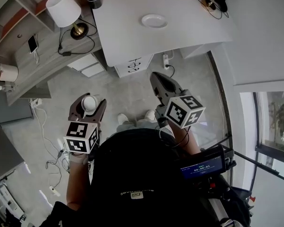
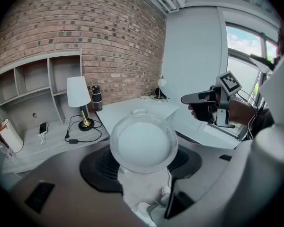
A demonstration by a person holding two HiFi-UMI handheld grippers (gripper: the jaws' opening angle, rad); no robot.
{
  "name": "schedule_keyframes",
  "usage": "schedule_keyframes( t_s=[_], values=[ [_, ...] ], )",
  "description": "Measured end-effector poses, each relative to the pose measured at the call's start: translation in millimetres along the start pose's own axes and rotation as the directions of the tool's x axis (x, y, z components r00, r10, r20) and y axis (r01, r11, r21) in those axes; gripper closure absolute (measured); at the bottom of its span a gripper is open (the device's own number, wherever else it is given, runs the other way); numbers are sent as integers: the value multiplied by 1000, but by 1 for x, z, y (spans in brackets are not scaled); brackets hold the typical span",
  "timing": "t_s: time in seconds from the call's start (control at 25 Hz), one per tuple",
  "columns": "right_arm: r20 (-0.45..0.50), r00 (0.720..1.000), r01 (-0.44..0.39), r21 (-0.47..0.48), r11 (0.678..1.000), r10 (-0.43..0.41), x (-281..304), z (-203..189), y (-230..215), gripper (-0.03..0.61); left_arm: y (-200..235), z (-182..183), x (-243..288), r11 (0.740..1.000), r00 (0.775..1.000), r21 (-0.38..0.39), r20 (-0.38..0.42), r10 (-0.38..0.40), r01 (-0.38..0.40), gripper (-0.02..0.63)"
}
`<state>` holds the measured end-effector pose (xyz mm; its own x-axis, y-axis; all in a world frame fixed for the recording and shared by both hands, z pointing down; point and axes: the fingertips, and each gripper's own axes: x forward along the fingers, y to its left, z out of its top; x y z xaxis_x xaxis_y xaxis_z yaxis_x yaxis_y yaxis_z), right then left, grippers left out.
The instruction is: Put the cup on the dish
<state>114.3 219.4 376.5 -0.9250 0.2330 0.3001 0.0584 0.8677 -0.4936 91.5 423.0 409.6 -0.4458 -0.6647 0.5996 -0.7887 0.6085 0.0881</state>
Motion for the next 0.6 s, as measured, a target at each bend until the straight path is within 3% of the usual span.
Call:
schedule_keyframes(
  t_s=[0.2,0.6],
  values=[
    [8,1000,28,33,999,-28,1,-7,0,575,7,-8,-5,1000,1000,-4,-5,-6,6,352],
    [-9,997,79,2,997,-79,7,-18,12,575,27,-25,-14,999,999,-14,2,-42,42,353]
  ],
)
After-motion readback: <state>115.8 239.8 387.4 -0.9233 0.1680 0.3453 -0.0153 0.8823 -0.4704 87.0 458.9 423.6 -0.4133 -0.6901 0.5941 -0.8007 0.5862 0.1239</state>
